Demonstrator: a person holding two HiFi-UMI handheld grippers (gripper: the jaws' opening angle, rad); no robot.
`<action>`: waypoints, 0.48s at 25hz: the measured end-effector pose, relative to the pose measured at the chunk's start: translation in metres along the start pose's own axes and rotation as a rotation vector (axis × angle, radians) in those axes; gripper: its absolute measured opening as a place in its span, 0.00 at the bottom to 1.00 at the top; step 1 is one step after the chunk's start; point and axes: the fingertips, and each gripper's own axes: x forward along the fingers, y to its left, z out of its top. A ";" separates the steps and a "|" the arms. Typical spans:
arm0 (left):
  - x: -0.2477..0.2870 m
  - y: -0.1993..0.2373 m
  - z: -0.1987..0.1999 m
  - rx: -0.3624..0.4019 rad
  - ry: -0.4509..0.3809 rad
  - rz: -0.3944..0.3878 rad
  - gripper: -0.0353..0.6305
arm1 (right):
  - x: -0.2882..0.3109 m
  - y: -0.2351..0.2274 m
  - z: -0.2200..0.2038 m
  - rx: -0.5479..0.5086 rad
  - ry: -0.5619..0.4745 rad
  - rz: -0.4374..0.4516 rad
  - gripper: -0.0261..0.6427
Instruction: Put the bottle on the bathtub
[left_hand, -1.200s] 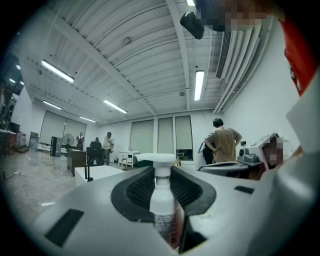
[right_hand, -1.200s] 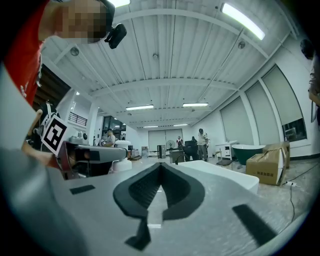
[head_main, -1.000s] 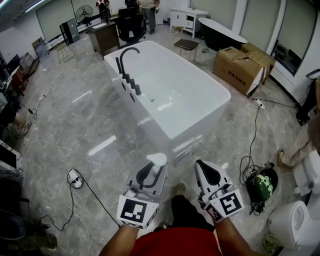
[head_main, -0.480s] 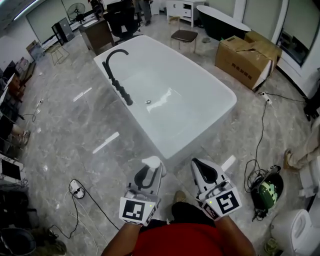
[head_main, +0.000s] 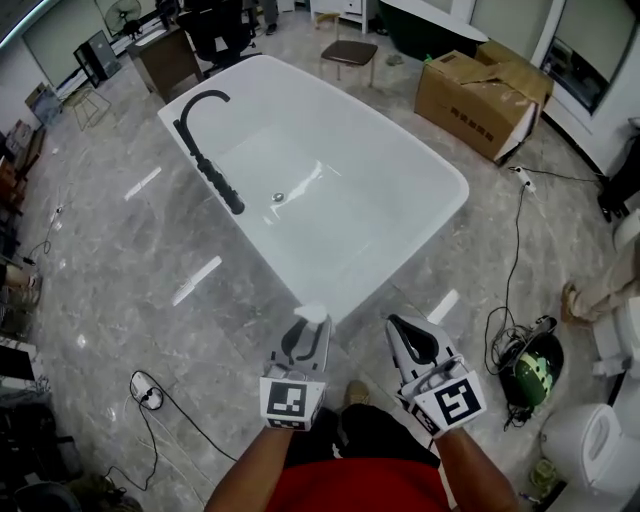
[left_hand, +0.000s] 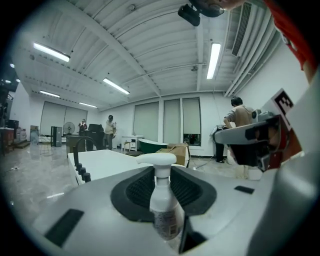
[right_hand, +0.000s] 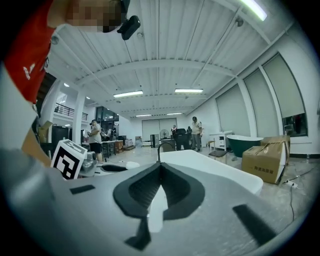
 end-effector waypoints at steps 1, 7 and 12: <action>0.006 0.003 -0.010 0.001 0.009 -0.008 0.20 | 0.001 -0.003 -0.005 -0.001 0.005 -0.016 0.05; 0.041 0.018 -0.053 -0.001 0.067 -0.052 0.20 | 0.006 -0.015 -0.028 0.007 0.043 -0.104 0.05; 0.064 0.025 -0.088 0.008 0.107 -0.088 0.20 | 0.013 -0.016 -0.054 0.012 0.076 -0.135 0.05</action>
